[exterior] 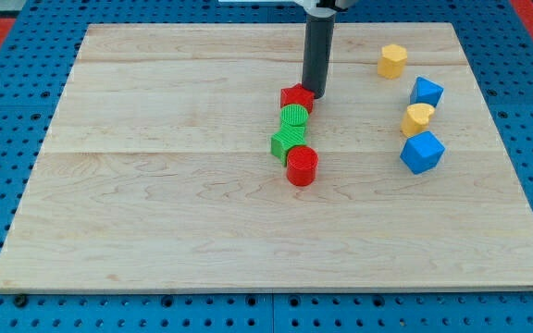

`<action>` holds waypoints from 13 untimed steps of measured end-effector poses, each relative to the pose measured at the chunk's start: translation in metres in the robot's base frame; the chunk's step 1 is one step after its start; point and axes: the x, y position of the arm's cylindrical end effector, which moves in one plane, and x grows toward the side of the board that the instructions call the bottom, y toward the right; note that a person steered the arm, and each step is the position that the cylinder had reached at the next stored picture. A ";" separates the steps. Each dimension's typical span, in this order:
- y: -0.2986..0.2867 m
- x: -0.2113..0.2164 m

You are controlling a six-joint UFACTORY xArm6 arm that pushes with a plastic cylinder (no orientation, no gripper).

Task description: Touch the left side of green star

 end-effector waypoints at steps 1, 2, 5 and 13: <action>-0.002 0.000; -0.002 -0.007; -0.056 -0.026; -0.121 0.110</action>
